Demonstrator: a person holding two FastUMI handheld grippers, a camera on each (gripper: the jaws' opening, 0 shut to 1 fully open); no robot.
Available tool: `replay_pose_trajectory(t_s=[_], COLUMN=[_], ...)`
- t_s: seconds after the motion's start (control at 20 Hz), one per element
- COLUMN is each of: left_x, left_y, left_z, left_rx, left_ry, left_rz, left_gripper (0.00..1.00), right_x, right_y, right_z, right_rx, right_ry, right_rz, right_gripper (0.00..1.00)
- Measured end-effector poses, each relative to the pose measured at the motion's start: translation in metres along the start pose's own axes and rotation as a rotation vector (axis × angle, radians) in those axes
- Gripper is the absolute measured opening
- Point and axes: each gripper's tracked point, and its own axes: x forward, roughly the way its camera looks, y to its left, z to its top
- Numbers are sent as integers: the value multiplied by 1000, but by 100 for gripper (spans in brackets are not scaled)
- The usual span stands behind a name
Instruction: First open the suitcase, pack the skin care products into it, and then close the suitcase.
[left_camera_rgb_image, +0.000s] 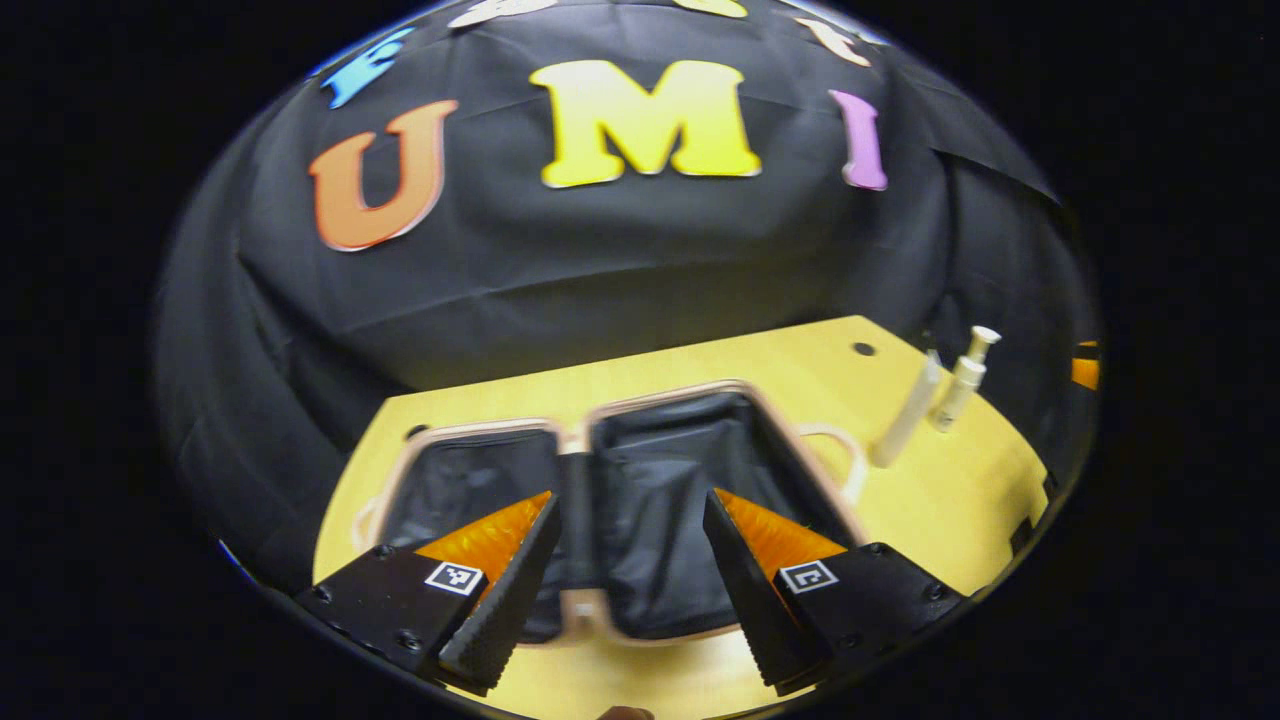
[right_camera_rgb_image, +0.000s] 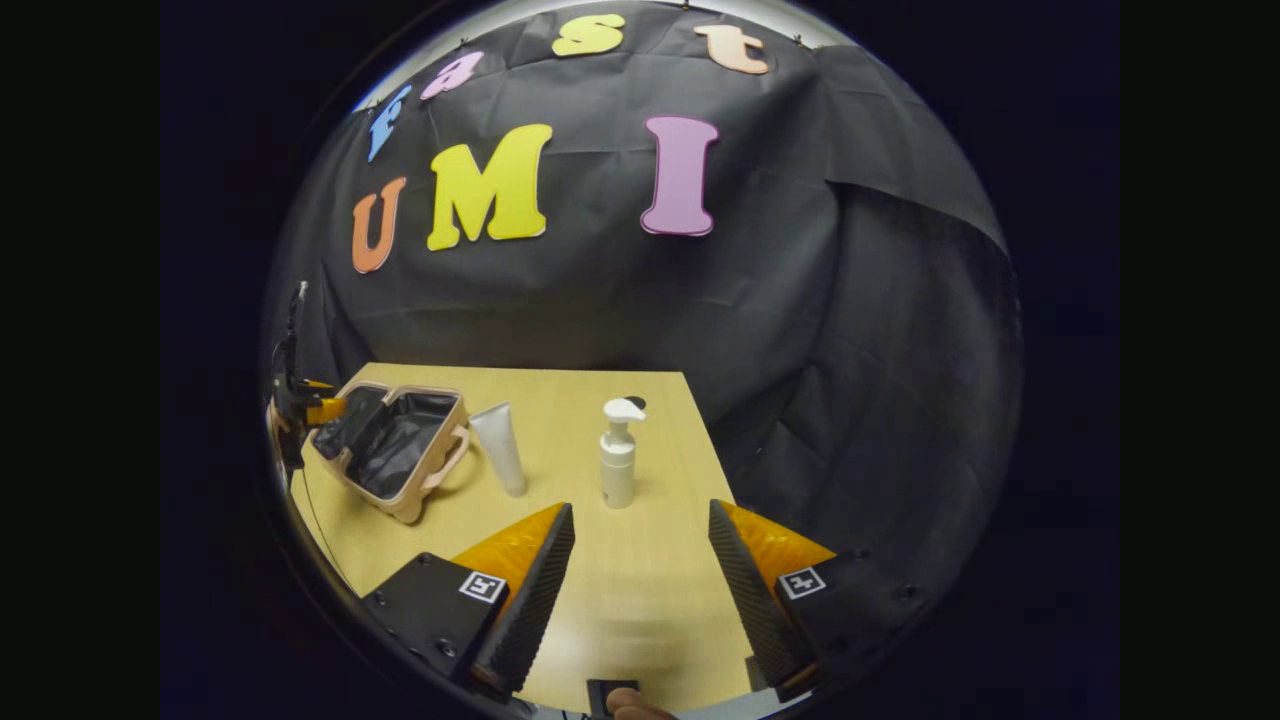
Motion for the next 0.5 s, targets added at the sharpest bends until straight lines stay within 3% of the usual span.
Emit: replay_pose_trajectory(t_s=[0.25,0.35,0.5], left_x=[22,42,80], left_y=[-143,-190,-226], left_z=[12,15,15], left_rx=[61,57,44], left_ry=[8,27,47], left_rz=[-226,-275,-297], left_gripper=[92,92,92], right_x=[17,24,33], right_y=[-40,-54,-72], right_z=[-10,-15,-22], right_rx=[-11,-7,-12], right_ry=[27,43,67], right_rz=[12,13,14], right_gripper=[80,79,80])
